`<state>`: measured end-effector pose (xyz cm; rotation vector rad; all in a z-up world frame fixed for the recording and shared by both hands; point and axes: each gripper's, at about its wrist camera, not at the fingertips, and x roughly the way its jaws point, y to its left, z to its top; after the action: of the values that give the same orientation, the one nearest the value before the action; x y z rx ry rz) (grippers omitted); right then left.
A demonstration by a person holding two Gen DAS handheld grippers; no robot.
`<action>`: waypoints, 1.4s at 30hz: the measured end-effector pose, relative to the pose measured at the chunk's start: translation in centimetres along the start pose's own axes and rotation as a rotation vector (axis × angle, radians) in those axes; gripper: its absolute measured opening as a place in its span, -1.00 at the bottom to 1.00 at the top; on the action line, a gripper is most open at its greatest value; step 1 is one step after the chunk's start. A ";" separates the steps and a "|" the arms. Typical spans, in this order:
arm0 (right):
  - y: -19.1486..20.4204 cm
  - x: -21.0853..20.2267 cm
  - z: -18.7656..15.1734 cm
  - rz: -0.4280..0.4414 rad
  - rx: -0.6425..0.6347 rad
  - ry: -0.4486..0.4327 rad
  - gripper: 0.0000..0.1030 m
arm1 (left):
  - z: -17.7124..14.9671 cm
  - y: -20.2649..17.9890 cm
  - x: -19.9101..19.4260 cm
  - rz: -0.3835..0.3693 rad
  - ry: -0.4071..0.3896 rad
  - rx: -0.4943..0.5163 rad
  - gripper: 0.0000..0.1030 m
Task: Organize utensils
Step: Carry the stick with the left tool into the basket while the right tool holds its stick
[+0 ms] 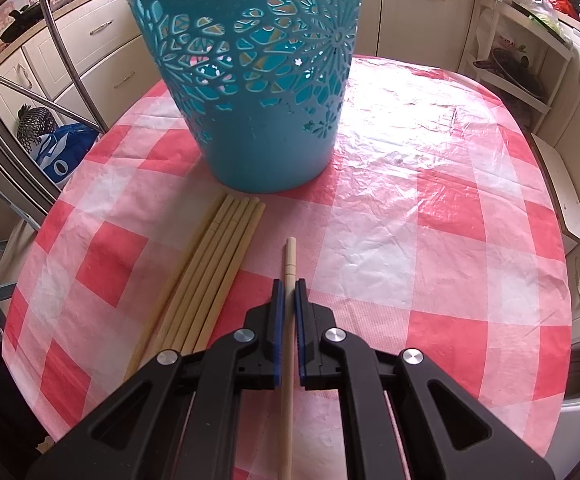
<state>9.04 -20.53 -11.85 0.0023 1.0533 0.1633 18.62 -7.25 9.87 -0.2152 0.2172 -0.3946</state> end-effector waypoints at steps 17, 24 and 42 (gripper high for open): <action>0.1 0.0 0.0 0.001 -0.002 0.002 -0.88 | -0.5 2.7 3.4 0.039 -0.003 -0.124 -0.91; 0.2 -0.1 -0.1 0.002 -0.005 0.001 -0.88 | -0.6 1.9 4.1 0.092 -0.064 -0.081 -0.91; 0.1 -0.1 -0.2 0.012 -0.008 0.008 -0.87 | -8.9 2.3 5.0 0.185 0.277 0.085 0.07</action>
<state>8.80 -20.41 -11.84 0.0013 1.0610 0.1785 21.73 -8.65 -0.05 -0.0555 0.4878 -0.2482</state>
